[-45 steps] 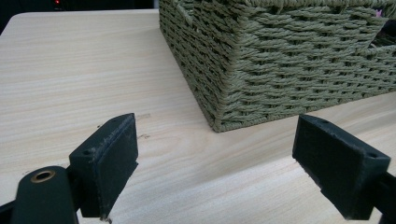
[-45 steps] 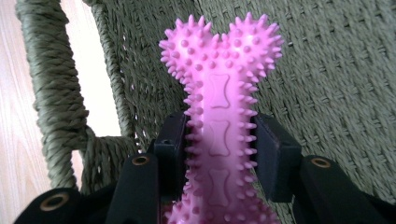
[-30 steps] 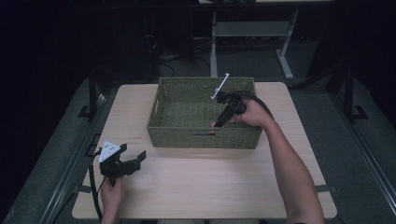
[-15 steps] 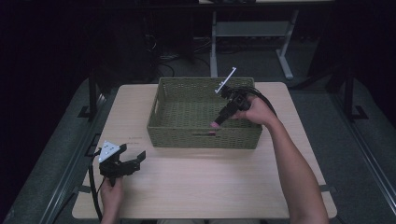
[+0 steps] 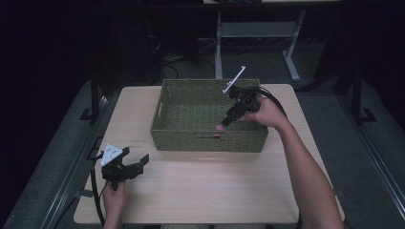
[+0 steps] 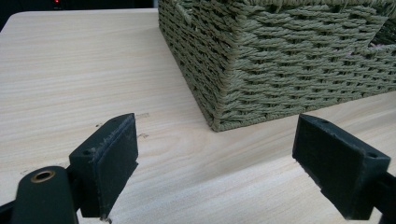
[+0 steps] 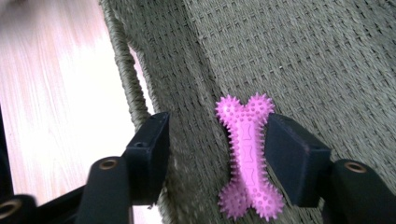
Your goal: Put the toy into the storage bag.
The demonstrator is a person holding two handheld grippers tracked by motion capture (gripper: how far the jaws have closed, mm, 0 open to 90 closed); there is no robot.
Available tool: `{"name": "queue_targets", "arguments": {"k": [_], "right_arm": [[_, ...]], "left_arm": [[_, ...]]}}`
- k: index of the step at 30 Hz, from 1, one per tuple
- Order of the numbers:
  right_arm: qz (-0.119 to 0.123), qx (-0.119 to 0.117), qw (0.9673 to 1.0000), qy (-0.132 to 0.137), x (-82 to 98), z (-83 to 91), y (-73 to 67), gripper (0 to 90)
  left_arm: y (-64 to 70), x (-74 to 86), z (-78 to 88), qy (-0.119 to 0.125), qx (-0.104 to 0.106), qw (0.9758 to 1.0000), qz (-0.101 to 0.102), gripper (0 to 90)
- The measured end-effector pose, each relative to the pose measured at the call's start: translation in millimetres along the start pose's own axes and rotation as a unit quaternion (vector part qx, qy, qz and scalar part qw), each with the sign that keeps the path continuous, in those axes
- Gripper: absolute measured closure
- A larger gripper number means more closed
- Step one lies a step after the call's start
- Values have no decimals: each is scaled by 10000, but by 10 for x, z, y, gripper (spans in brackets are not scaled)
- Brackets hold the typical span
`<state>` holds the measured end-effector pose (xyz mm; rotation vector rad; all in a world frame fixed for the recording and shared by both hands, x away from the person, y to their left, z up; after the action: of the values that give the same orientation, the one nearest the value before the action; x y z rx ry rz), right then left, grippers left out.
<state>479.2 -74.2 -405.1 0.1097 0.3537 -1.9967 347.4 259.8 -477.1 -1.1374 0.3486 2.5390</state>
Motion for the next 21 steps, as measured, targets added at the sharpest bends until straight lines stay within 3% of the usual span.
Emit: {"name": "queue_targets", "arguments": {"k": [6,21], "right_arm": [[10,50,9999,122,45,137,-102,344],[83,65,9996,281,184,250,-261,324]], "left_arm": [[9,1,-2,-8,16,10000,-11,137],[25,2,-12,-19,15,10000,-37,137]]}}
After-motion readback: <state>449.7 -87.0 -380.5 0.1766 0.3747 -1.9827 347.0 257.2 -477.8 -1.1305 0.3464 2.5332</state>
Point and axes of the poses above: each handheld gripper's, and its own axes: z roughly backward along the jaws, x roughly out of its underside, y roughly to its right, the point moved 8 cm from there along -z, roughly forward along the jaws, and after that the axes turned 14 degrees about -y, right-handed, at the moved point
